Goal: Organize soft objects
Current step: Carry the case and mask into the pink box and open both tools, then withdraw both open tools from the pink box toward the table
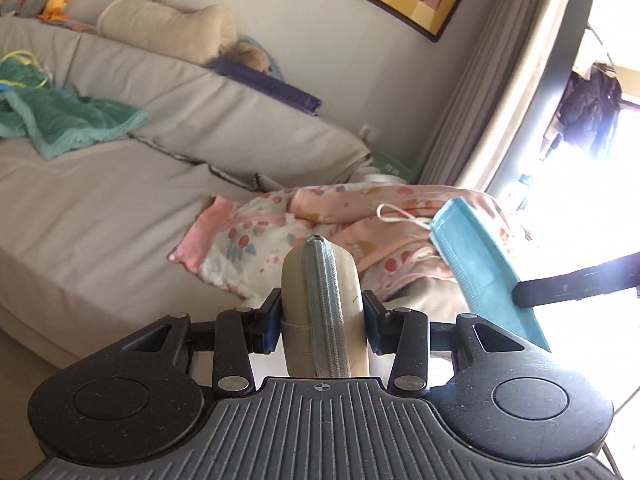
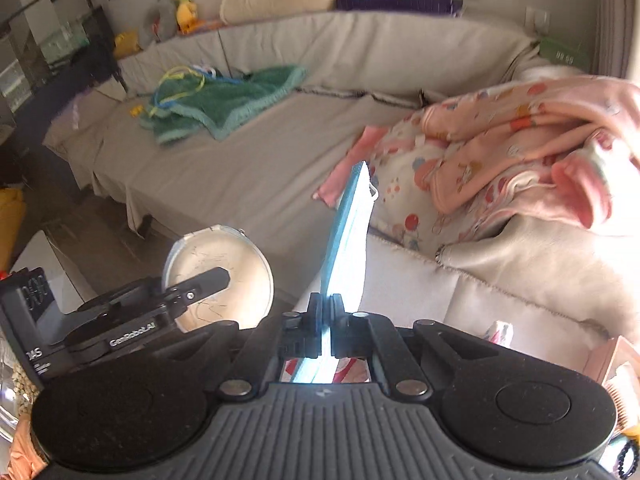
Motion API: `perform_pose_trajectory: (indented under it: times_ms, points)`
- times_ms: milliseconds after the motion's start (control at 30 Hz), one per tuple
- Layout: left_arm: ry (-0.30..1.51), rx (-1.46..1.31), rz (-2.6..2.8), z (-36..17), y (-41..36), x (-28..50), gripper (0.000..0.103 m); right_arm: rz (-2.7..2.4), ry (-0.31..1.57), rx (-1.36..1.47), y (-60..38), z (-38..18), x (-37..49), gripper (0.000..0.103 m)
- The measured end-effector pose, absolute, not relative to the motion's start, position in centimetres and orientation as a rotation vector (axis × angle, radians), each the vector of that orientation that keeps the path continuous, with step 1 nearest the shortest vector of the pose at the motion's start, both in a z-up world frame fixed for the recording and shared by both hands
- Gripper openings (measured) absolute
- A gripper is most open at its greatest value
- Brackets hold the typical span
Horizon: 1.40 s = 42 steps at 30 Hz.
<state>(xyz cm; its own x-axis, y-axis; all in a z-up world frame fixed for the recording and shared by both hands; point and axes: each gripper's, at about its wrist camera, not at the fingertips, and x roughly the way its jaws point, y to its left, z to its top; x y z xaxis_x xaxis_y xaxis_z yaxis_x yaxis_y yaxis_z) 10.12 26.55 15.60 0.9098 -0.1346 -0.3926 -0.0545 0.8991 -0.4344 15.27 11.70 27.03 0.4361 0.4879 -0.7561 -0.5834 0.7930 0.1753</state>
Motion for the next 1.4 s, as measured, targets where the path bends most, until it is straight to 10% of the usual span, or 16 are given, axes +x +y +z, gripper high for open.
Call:
perform_pose_trajectory:
  times_ms: [400, 733, 1033, 1400]
  points:
    - [0.539, -0.301, -0.414, 20.0, 6.3, 18.4, 0.045, 0.492, 0.687, 0.083, -11.3, 31.3, 11.1, 0.003]
    - [0.753, -0.277, -0.646, 12.8, -9.7, 25.2, 0.045, 0.243, 0.661, 0.141, -25.7, 25.0, 10.9, 0.003]
    - [0.831, -0.121, -0.587, 6.6, -11.5, 27.8, 0.064, 0.205, 0.792, 0.115, -27.0, 15.1, 15.2, 0.003]
    - [0.757, 0.060, -0.544, 10.1, -10.5, 24.8, 0.058, 0.165, 1.002, 0.014, -24.1, 8.9, 17.4, 0.004]
